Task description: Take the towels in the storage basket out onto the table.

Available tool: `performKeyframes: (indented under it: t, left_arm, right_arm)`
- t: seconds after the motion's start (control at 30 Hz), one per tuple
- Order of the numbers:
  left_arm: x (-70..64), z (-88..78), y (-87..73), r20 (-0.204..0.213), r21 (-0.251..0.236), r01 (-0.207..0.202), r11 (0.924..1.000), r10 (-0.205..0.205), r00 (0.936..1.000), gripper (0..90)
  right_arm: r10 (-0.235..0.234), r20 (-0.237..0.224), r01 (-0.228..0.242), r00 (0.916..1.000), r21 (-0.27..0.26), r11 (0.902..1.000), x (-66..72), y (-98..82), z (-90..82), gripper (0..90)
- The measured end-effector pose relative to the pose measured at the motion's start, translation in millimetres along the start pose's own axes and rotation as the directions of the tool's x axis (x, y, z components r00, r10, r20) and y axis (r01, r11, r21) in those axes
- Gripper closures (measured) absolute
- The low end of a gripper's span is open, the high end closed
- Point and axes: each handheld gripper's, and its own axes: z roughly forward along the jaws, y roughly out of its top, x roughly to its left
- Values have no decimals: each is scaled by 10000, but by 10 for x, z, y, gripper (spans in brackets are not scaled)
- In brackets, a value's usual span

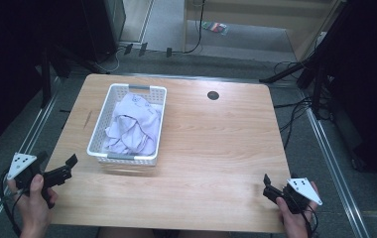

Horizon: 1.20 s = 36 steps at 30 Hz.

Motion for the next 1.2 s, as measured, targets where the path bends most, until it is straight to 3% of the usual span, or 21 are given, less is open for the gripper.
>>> performKeyframes:
  t: [0.2,0.33,0.43,0.57,0.73,0.77,0.8,0.83,0.87,0.9,0.93,0.97,1.0,1.03,1.07,1.1,1.13,1.17,1.2]
  left_arm:
    - [-137,87,268,158,603,-434,9972,425,9990,0]
    - [-232,182,414,204,1171,-774,9901,755,9969,0]
    - [-309,315,543,355,1794,-981,9789,932,9950,0]
    - [-369,389,621,451,2039,-1102,9728,1031,9936,0]
    - [-460,506,730,642,2564,-1295,9579,1168,9911,0]
    - [-489,551,776,709,2805,-1284,9512,1129,9911,0]
    - [-489,551,776,709,2805,-1284,9512,1129,9911,0]
    - [-528,604,821,707,3147,-1372,9392,1210,9901,0]
    - [-528,604,821,707,3147,-1372,9392,1210,9901,0]
    - [-568,659,865,899,3496,-1499,9248,1262,9879,0]
    - [-591,697,885,899,3717,-1542,9155,1298,9875,0]
    - [-591,697,885,899,3717,-1542,9155,1298,9875,0]
    - [-633,779,925,994,4252,-1526,8921,1215,9876,0]
    - [-651,819,945,1073,4472,-1532,8812,1172,9873,0]
    - [-651,819,945,1073,4472,-1532,8812,1172,9873,0]
    - [-671,855,966,1189,4701,-1543,8690,1108,9867,0]
    - [-704,949,995,1315,5183,-1408,8435,841,9877,0]
    - [-704,949,995,1315,5183,-1408,8435,841,9877,0]
    - [-726,998,1007,1289,5381,-1333,8323,750,9888,0]
  right_arm:
    - [2,8,-2,10000,7,10000,-1,0,1,77]
    - [-6,3,6,10000,5,10000,-1,0,1,77]
    - [10,-10,-10,10000,5,10000,-2,0,1,77]
    - [17,-27,-17,10000,8,10000,-3,0,1,77]
    - [17,-56,-17,10000,11,10000,-4,0,2,77]
    - [12,-62,-12,10000,15,10000,-5,1,2,77]
    - [12,-62,-12,10000,15,10000,-5,1,2,77]
    - [9,-72,-9,10000,15,10000,-5,1,3,77]
    - [9,-72,-9,10000,15,10000,-5,1,3,77]
    - [19,-74,-19,10000,24,10000,-5,1,3,77]
    - [34,-64,-34,10000,30,10000,-5,1,2,77]
    - [34,-64,-34,10000,30,10000,-5,1,2,77]
    - [33,-69,-33,10000,33,10000,-6,1,3,77]
    - [38,-72,-37,10000,35,10000,-6,1,3,77]
    - [38,-72,-37,10000,35,10000,-6,1,3,77]
    - [49,-62,-49,10000,39,10000,-5,1,3,77]
    - [44,-69,-44,10000,39,10000,-6,1,3,77]
    - [44,-69,-44,10000,39,10000,-6,1,3,77]
    - [53,-69,-53,10000,43,10000,-6,1,3,77]
